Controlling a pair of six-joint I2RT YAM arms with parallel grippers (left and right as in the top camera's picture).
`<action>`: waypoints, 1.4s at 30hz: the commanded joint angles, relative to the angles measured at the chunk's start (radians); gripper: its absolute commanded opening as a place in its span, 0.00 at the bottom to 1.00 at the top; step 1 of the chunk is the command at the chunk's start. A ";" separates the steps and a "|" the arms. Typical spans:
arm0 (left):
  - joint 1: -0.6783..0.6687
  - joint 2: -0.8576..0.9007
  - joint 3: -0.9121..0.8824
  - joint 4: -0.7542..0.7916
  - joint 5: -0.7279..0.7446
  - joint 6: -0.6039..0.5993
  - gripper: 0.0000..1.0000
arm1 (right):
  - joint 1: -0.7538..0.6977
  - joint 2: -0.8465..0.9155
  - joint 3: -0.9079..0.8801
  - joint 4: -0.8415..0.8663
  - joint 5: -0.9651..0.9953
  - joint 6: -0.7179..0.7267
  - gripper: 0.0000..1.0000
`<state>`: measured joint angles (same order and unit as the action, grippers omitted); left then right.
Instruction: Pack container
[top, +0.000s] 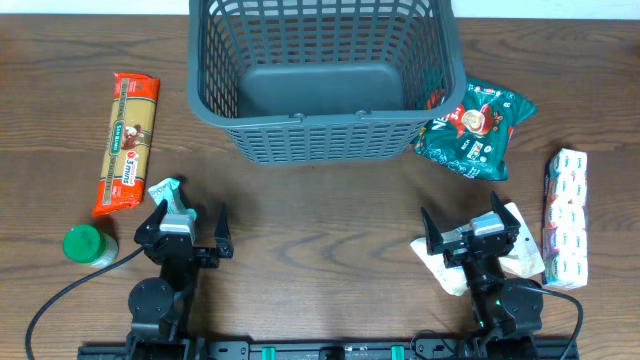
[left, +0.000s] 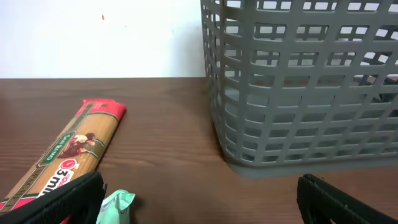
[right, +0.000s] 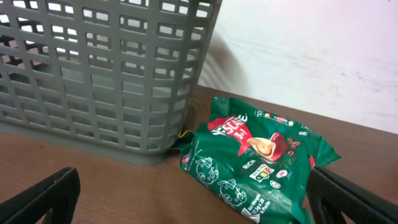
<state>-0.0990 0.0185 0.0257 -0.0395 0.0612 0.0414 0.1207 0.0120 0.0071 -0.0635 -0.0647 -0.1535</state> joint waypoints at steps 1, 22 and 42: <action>0.003 -0.006 -0.022 -0.027 0.010 0.002 0.98 | -0.009 -0.005 -0.002 -0.004 -0.011 0.018 0.99; 0.003 -0.006 -0.022 -0.027 0.010 0.002 0.99 | -0.009 -0.005 -0.002 -0.004 -0.011 0.018 0.99; 0.003 -0.006 -0.022 -0.026 0.002 0.001 0.99 | -0.010 -0.005 -0.001 -0.003 -0.018 0.324 0.99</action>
<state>-0.0990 0.0185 0.0257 -0.0395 0.0608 0.0414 0.1207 0.0120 0.0071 -0.0559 -0.0742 -0.0193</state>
